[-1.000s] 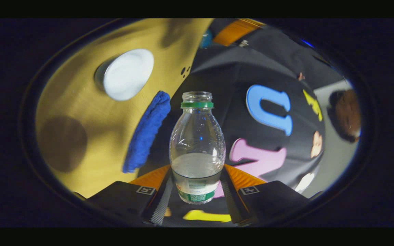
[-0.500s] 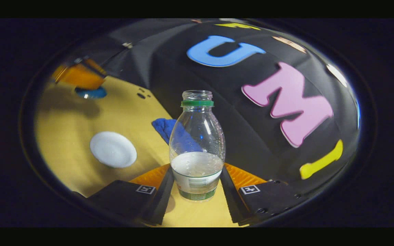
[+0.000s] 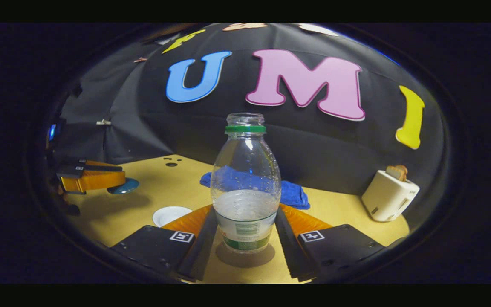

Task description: Open the teacup lid with one hand, grasp the water bottle and pour water into the teacup with the other hand; after pouring, place the water bottle on the coaster and then close the teacup lid.

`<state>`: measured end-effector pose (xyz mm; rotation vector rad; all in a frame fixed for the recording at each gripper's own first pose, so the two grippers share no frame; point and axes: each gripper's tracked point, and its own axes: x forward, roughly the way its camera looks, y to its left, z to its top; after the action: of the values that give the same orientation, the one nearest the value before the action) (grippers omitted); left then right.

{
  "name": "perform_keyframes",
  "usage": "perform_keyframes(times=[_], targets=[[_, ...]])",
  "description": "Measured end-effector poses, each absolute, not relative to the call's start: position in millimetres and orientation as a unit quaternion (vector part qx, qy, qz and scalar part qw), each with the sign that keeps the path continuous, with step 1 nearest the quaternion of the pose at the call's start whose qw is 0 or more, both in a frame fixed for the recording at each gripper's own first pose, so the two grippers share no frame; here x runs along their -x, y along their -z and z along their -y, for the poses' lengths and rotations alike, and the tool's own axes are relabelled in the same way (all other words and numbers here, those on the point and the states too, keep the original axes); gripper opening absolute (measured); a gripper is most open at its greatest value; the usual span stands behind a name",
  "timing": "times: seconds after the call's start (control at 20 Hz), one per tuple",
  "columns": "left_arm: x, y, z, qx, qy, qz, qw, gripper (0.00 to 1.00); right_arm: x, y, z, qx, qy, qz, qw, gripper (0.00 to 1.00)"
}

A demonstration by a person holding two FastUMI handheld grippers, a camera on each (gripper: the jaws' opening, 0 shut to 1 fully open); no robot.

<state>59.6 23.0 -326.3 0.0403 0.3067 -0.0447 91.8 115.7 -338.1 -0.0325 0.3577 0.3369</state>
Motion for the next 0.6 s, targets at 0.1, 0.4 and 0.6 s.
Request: perform_keyframes(times=[0.1, 0.4, 0.6], targets=[[-59.6, 325.0, -19.4, -0.022, 0.025, -0.153, 0.988, 0.34, -92.7, 338.6, -117.3, 0.006, -0.160, -0.181, 0.970, 0.74], [-61.9, 328.3, -8.0, -0.021, 0.032, -0.158, 0.987, 0.31, -91.6, 344.4, -116.2, -0.018, -0.153, -0.187, 0.970, 0.75], [-64.5, 329.7, -2.1, -0.022, 0.035, -0.158, 0.987, 0.31, -91.8, 346.0, -112.3, -0.041, -0.140, -0.188, 0.971, 0.76]])
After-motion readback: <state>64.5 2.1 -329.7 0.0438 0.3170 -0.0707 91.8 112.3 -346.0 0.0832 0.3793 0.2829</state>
